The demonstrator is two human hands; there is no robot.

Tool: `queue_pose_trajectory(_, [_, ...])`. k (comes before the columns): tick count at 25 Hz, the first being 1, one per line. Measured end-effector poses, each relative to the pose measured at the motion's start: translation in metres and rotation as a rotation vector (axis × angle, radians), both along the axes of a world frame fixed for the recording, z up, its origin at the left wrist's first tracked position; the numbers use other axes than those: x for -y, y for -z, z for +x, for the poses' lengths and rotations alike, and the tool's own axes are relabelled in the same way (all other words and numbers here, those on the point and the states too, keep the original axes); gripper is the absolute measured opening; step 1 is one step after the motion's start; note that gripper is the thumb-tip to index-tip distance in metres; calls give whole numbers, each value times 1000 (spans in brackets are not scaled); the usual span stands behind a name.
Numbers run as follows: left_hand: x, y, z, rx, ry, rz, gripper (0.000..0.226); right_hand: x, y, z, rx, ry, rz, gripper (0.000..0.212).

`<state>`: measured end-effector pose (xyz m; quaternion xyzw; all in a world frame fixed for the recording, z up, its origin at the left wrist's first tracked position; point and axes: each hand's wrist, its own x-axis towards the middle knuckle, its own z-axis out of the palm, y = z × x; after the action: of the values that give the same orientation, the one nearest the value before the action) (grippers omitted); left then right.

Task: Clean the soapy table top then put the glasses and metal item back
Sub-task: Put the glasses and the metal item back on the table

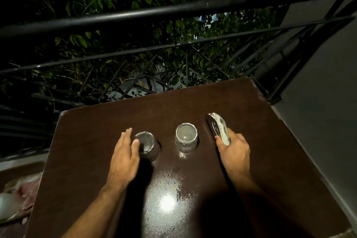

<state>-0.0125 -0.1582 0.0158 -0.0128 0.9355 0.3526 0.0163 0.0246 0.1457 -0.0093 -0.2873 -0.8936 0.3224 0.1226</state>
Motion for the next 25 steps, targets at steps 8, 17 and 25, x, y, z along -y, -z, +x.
queue_pose_trajectory(8, [3,1,4,-13,-19,-1,55,-1,13,-1,20,9,5,43])
queue_pose_trajectory(17, [4,-5,3,-47,-14,-31,52,6,21,3,-16,45,2,42])
queue_pose_trajectory(25, [1,5,17,-31,-86,-51,52,0,36,0,26,45,6,47])
